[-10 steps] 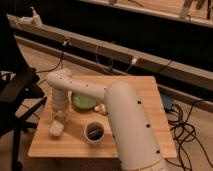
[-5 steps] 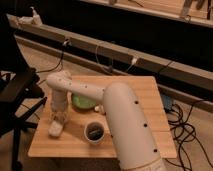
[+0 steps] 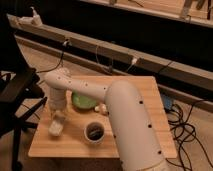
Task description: Place the white sponge in the ceramic bowl
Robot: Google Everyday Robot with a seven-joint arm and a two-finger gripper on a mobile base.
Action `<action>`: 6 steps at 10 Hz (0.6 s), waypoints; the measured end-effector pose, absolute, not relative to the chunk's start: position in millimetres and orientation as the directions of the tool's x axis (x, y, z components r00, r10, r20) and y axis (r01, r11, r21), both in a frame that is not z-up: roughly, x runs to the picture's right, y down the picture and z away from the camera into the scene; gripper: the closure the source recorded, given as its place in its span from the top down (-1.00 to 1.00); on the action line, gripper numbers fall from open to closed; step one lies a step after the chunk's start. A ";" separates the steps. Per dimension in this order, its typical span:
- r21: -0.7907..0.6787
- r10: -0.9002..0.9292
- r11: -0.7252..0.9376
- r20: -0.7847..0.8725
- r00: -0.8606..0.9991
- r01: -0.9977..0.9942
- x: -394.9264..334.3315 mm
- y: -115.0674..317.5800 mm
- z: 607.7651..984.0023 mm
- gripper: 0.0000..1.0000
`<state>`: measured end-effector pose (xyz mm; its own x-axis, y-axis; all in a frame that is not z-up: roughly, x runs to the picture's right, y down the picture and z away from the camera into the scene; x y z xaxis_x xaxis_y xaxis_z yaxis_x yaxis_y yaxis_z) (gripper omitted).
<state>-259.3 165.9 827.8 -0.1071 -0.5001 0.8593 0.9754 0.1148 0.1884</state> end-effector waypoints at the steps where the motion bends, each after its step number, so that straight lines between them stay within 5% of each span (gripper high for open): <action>1: 0.187 -0.507 0.111 0.855 -0.106 0.976 -261.0 165.5 828.3 -0.75; 3: 0.189 -0.538 0.113 0.837 -0.100 0.976 -260.3 148.3 821.1 -1.00; 6: 0.191 -0.594 0.148 0.802 -0.067 0.970 -248.4 104.9 798.5 -1.00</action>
